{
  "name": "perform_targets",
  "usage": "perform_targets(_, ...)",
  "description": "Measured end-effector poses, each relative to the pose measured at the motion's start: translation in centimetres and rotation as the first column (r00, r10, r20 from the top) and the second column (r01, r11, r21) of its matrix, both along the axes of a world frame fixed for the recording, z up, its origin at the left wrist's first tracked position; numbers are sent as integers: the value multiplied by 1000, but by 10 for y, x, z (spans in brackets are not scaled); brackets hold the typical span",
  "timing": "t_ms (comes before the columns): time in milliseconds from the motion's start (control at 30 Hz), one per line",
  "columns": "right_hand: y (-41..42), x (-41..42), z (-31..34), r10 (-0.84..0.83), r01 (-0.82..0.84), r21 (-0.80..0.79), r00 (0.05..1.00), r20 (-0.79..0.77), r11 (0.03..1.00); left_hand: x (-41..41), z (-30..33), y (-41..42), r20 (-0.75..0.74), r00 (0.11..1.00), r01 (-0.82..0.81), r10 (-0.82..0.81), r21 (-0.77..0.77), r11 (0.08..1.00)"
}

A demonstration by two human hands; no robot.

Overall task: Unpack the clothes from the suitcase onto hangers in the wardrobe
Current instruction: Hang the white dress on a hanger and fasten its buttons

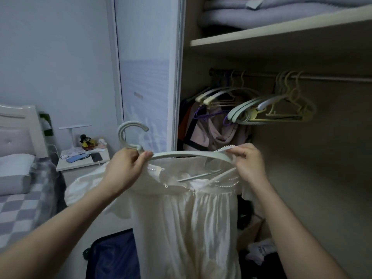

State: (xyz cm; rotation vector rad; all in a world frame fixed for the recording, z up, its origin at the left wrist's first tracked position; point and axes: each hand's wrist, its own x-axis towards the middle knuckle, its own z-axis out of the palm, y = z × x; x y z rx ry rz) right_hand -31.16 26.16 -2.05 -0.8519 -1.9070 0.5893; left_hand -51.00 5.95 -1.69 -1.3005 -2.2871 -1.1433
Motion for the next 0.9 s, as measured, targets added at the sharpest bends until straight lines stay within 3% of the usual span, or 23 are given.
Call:
perform_targets(100, -16, -1, 15, -73, 12, 273, 974, 215, 962, 12, 7, 13, -116, 990, -81, 77, -28, 996)
perform_targets(267, -71, -12, 14, -16, -143, 354, 912, 411, 924, 35, 18, 30, -77, 996, -28, 36, 107, 994)
perform_targets(367, -91, -11, 7, 151, -283, 399, 931, 331, 872, 34, 16, 36, -80, 996, -21, 33, 142, 990)
perform_targets(467, -77, 0, 16, 32, -112, 489, 985, 169, 865, 31, 20, 39, -104, 994, 58, -38, 194, 979)
perform_targets(533, -62, 10, 27, -85, -48, 369, 938, 335, 928, 34, 25, 41, -133, 987, 121, -93, 226, 967)
perform_targets(567, -55, 14, 28, -43, -70, 258, 911, 409, 964, 36, 28, 42, -154, 981, 151, -118, 228, 962)
perform_targets(633, -51, 21, 24, 117, -158, 100, 937, 330, 982, 37, 29, 45, -188, 968, 204, -163, 220, 954)
perform_targets(667, -51, 25, 22, 122, -154, 111, 961, 249, 982, 36, 29, 45, -191, 964, 227, -187, 220, 949)
perform_targets(800, -51, 47, 18, 7, -22, 100, 989, 147, 995, 19, 19, 37, -136, 971, 223, -194, 241, 945)
perform_targets(900, -52, 55, 19, 7, -18, 70, 988, 155, 997, 18, 19, 30, -212, 938, 316, -274, 204, 926)
